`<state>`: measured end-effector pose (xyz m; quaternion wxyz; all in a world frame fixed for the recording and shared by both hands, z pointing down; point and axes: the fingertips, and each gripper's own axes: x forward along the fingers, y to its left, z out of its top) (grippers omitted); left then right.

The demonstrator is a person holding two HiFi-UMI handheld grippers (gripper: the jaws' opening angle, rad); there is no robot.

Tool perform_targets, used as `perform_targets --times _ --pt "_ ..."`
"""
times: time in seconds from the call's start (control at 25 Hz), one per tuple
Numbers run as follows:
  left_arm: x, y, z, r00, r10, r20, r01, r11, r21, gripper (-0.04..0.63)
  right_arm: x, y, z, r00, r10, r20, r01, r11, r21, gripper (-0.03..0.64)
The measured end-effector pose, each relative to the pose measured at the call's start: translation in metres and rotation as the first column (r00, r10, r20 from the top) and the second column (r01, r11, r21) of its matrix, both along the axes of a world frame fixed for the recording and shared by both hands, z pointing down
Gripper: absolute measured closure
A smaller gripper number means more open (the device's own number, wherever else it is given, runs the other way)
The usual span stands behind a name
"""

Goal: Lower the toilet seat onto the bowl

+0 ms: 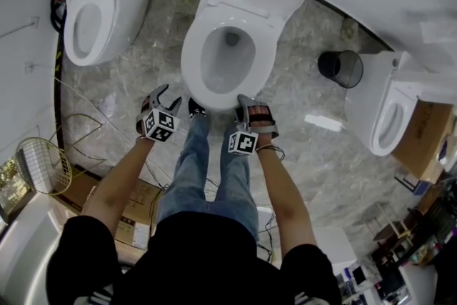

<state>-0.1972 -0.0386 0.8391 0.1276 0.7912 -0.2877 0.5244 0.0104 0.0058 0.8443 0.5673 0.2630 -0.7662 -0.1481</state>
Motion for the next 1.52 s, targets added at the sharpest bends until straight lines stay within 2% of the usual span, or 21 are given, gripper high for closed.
perform_targets --times 0.04,0.08,0.12,0.16,0.24,0.32,0.36,0.4,0.48,0.56,0.6,0.64,0.68,0.72,0.76,0.84,1.0,1.04,1.2,1.32,1.52 --pt "-0.006 0.001 0.002 0.99 -0.124 -0.066 0.118 0.99 -0.081 0.348 0.002 0.002 -0.001 1.0 0.018 0.015 -0.018 1.0 -0.011 0.414" --pt "-0.009 0.0 0.003 0.96 -0.249 -0.125 0.227 0.96 -0.166 0.348 0.004 0.006 -0.002 0.998 0.045 0.035 -0.043 0.999 -0.032 0.406" --pt "-0.011 -0.001 0.004 0.913 -0.368 -0.177 0.32 0.914 -0.25 0.348 0.008 0.011 -0.002 0.995 0.083 0.062 -0.079 0.995 -0.065 0.385" --pt "-0.011 -0.002 0.006 0.848 -0.479 -0.226 0.395 0.857 -0.331 0.348 0.012 0.016 -0.003 0.986 0.138 0.097 -0.127 0.986 -0.109 0.371" --pt "-0.007 -0.008 0.009 0.687 -0.656 -0.311 0.487 0.734 -0.473 0.348 0.025 0.026 -0.004 0.934 0.306 0.183 -0.262 0.938 -0.229 0.371" --pt "0.001 -0.014 0.01 0.523 -0.767 -0.371 0.511 0.631 -0.584 0.348 0.041 0.033 -0.004 0.806 0.53 0.265 -0.415 0.824 -0.386 0.37" --pt "0.005 -0.017 0.01 0.45 -0.805 -0.387 0.508 0.587 -0.63 0.348 0.048 0.036 -0.003 0.701 0.647 0.299 -0.478 0.738 -0.476 0.37" --pt "0.009 -0.02 0.01 0.381 -0.835 -0.397 0.499 0.547 -0.672 0.348 0.054 0.039 0.0 0.57 0.754 0.327 -0.515 0.637 -0.573 0.37" --pt "0.017 -0.024 0.01 0.258 -0.88 -0.4 0.472 0.476 -0.742 0.348 0.057 0.042 0.008 0.248 0.906 0.343 -0.47 0.422 -0.775 0.373" --pt "0.02 -0.029 0.012 0.171 -0.901 -0.398 0.468 0.43 -0.772 0.348 0.053 0.036 0.011 -0.103 0.956 0.275 -0.277 0.238 -0.931 0.376" --pt "0.02 -0.032 0.014 0.143 -0.907 -0.397 0.477 0.414 -0.775 0.348 0.05 0.03 0.011 -0.267 0.941 0.207 -0.156 0.17 -0.973 0.366" --pt "0.021 -0.032 0.015 0.115 -0.912 -0.393 0.483 0.397 -0.78 0.349 0.05 0.026 0.012 -0.402 0.906 0.128 -0.048 0.119 -0.992 0.362" --pt "0.022 -0.032 0.016 0.084 -0.919 -0.385 0.481 0.376 -0.792 0.35 0.052 0.024 0.016 -0.499 0.864 0.058 0.024 0.081 -0.996 0.36" --pt "0.024 -0.03 0.017 0.05 -0.925 -0.377 0.47 0.355 -0.808 0.351 0.056 0.024 0.021 -0.56 0.829 0.015 0.057 0.056 -0.997 0.36" --pt "0.027 -0.028 0.019 0.022 -0.93 -0.368 0.455 0.337 -0.824 0.357 0.059 0.024 0.026 -0.591 0.807 -0.004 0.064 0.042 -0.997 0.359" --pt "0.032 -0.024 0.021 0.002 -0.936 -0.351 0.437 0.317 -0.842 0.367 0.054 0.02 0.032 -0.602 0.798 -0.012 0.063 0.032 -0.998 0.359" --pt "0.038 -0.017 0.023 0.024 -0.941 -0.338 0.424 0.316 -0.849 0.422 0.035 0.006 0.034 -0.587 0.81 -0.002 0.099 0.068 -0.993 0.397" --pt "0.038 -0.017 0.025 0.028 -0.94 -0.341 0.42 0.32 -0.849 0.446 0.034 0.007 0.036 -0.582 0.813 -0.003 0.095 0.065 -0.993 0.433" --pt "0.039 -0.013 0.031 0.044 -0.943 -0.33 0.414 0.318 -0.853 0.463 0.035 0.015 0.044 -0.578 0.815 -0.034 0.087 0.02 -0.996 0.442" --pt "0.037 -0.01 0.038 0.06 -0.945 -0.32 0.419 0.315 -0.852 0.465 0.033 0.015 0.052 -0.577 0.816 -0.024 0.096 0.038 -0.995 0.443" --pt "0.036 -0.006 0.05 0.074 -0.952 -0.297 0.437 0.299 -0.848 0.466 0.03 0.019 0.063 -0.559 0.828 -0.036 0.097 0.022 -0.995 0.443"
